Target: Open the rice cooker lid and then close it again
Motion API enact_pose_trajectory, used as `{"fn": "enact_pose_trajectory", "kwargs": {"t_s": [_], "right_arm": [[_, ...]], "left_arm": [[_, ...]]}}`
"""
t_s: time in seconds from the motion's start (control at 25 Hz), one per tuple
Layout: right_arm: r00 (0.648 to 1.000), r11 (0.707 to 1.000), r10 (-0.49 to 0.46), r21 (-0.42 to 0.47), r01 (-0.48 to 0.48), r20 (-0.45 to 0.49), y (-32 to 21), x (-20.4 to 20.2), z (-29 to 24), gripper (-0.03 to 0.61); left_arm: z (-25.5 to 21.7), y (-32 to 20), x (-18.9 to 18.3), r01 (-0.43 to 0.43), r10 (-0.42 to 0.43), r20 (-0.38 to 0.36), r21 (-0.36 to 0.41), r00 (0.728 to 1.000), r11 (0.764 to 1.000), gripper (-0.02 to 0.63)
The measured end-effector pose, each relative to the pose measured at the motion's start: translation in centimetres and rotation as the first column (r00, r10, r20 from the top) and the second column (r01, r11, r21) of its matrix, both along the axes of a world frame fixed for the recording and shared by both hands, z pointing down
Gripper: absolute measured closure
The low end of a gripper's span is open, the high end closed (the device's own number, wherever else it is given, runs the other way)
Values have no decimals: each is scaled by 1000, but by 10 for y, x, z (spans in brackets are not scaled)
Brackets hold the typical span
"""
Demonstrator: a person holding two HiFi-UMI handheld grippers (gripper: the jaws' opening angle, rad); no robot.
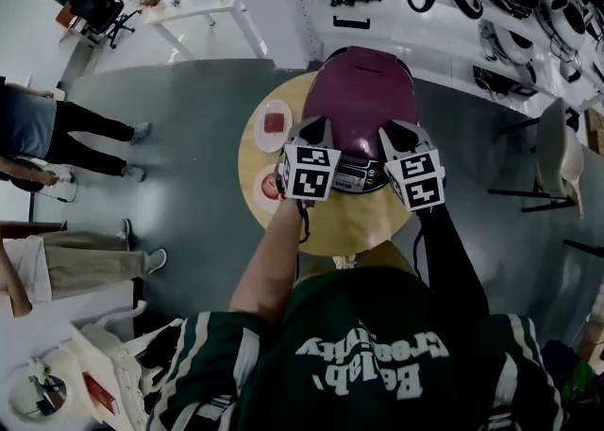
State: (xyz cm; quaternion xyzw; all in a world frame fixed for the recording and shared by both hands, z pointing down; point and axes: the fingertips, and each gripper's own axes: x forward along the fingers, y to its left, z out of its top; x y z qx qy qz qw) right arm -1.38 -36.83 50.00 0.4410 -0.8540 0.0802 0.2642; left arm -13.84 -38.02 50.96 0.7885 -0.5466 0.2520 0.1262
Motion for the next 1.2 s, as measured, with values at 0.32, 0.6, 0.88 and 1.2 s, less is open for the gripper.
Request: {"fn": "enact_pose_trajectory", "kwargs": {"t_s": [0.32, 0.6, 0.88, 1.2], "right_arm": [[1000, 1000, 8, -12, -8, 22, -1, 2, 0, 512], [995, 999, 49, -25, -47, 89, -1, 4, 0, 511], [983, 997, 64, 25, -70, 170, 7, 5, -15, 499], [962, 984, 31, 163, -77, 271, 34, 15, -69, 503]], "left_arm": [[0, -1, 1, 12, -12, -39, -2, 999, 1000, 614], [0, 1, 0, 35, -33, -62, 33, 998, 999, 614], [-13, 10, -2, 33, -23, -99, 93, 995, 995, 614], [-60, 42, -5, 74, -37, -174, 211, 984, 975, 614]]}}
